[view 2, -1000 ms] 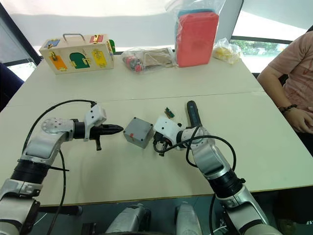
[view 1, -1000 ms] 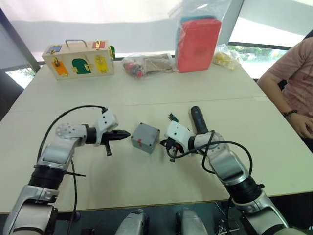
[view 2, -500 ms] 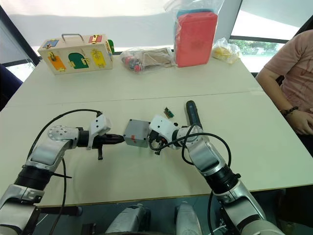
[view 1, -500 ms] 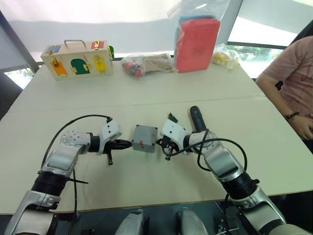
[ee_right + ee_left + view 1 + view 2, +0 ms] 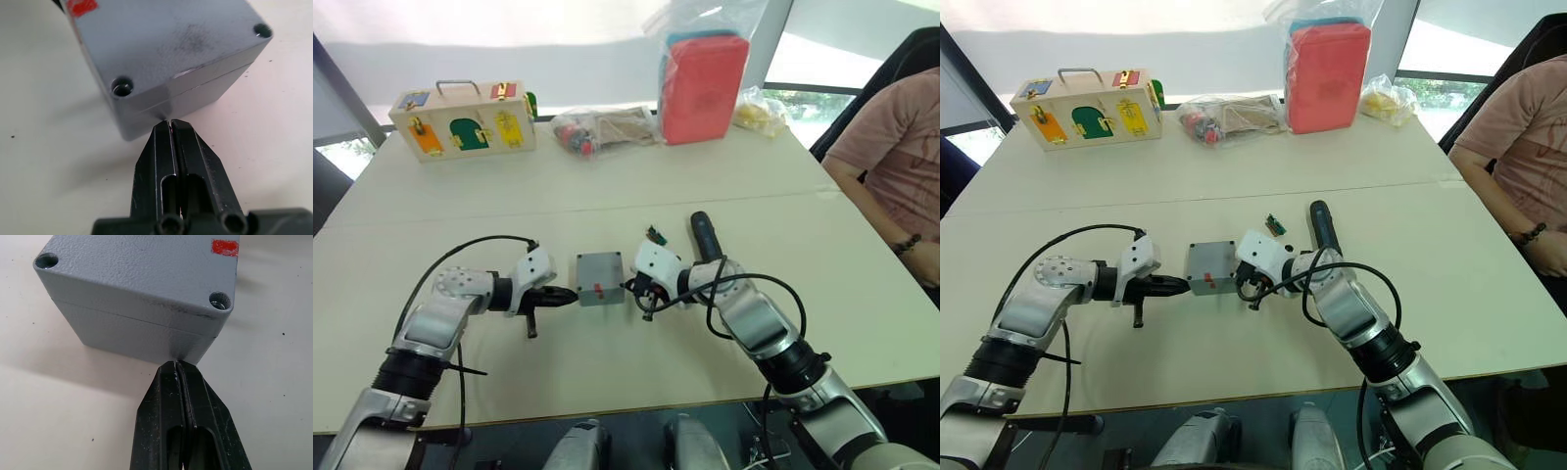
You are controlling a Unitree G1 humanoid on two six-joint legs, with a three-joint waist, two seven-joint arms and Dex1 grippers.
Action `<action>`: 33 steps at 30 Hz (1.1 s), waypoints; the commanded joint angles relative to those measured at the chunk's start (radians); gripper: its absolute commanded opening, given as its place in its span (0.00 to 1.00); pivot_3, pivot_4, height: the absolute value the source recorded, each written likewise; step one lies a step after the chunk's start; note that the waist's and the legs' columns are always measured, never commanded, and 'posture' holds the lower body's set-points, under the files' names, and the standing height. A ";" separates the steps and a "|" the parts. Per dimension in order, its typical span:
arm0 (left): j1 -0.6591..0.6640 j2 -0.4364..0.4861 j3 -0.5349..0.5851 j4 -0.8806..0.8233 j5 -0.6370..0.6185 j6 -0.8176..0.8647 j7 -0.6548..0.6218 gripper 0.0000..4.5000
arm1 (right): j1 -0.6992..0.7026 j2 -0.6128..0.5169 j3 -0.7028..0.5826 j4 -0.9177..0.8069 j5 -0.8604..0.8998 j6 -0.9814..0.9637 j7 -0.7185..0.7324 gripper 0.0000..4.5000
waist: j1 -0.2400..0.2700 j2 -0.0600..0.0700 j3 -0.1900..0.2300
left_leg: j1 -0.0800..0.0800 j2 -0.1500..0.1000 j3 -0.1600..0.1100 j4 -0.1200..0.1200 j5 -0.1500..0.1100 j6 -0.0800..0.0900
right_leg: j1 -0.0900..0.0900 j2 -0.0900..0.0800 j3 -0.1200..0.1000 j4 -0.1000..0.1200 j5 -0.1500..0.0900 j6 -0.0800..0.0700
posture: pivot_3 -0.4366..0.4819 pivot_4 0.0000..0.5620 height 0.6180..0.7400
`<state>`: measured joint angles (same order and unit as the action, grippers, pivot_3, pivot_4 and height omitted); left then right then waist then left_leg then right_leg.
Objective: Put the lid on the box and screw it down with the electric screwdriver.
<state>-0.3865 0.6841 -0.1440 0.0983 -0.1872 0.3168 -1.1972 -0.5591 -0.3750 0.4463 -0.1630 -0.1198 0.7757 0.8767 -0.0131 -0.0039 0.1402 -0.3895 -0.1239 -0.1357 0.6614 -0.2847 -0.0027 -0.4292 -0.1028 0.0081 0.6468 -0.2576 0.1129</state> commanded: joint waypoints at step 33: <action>0.013 0.208 0.240 -0.438 -0.368 0.296 0.021 0.00 | 0.185 -0.138 -0.376 -0.245 0.322 0.232 -0.206 0.94 | 0.003 0.001 0.010 | -0.002 0.001 0.001 0.000 -0.001 0.001 | -0.001 -0.002 0.001 -0.001 0.000 0.000 | 0.48 0.27 1.00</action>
<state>-0.3575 0.8792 0.0895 -0.3239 -0.5451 0.6207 -1.1768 -0.3678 -0.5188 0.0721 -0.4062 0.1909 1.0344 0.6828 -0.0096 -0.0025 0.1504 -0.3910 -0.1233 -0.1350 0.6613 -0.2853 -0.0018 -0.4298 -0.1044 0.0093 0.6454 -0.2576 0.1128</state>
